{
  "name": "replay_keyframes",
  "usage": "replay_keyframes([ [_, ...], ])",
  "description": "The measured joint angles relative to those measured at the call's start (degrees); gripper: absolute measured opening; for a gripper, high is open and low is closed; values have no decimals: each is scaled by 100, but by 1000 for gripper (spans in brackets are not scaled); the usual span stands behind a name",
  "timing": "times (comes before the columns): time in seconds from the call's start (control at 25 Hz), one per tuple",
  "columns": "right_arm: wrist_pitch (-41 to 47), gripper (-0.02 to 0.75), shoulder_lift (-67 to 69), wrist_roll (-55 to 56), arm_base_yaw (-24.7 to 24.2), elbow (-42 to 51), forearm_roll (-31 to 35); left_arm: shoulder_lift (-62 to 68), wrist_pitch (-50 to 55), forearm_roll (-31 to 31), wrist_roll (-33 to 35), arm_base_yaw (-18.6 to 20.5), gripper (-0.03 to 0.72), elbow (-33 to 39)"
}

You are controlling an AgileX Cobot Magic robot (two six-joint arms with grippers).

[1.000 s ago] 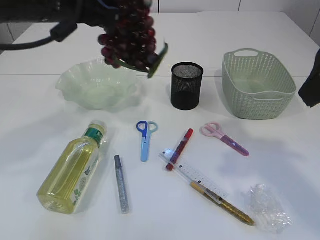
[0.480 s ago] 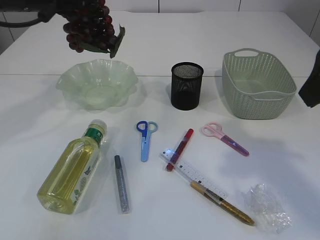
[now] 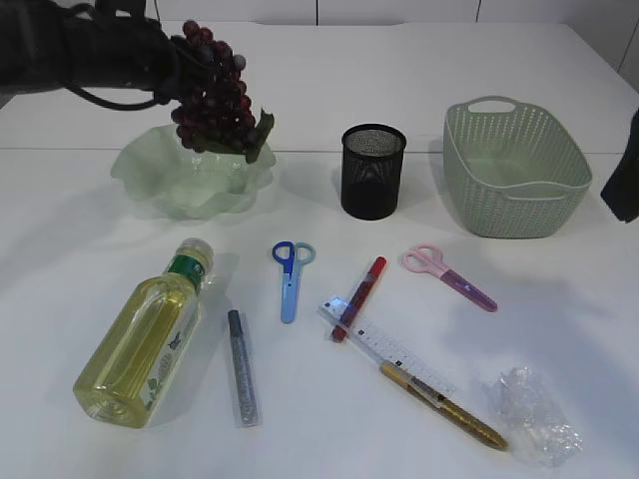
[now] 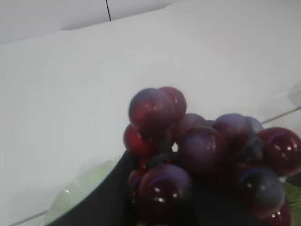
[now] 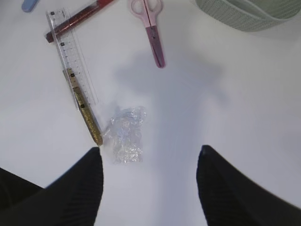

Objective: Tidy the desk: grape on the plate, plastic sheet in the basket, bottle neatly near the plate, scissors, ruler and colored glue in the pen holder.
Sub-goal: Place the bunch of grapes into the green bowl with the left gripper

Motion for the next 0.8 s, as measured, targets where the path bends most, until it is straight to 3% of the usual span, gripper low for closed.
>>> replay_keyframes([
  [0.4,-25,480,701,0,-414,0,-293,394,0,0,-8,119,169,-27],
  [0.8,-69,479,753,0,-436,0,-307,609,27,-9,-8,430,170,-39],
])
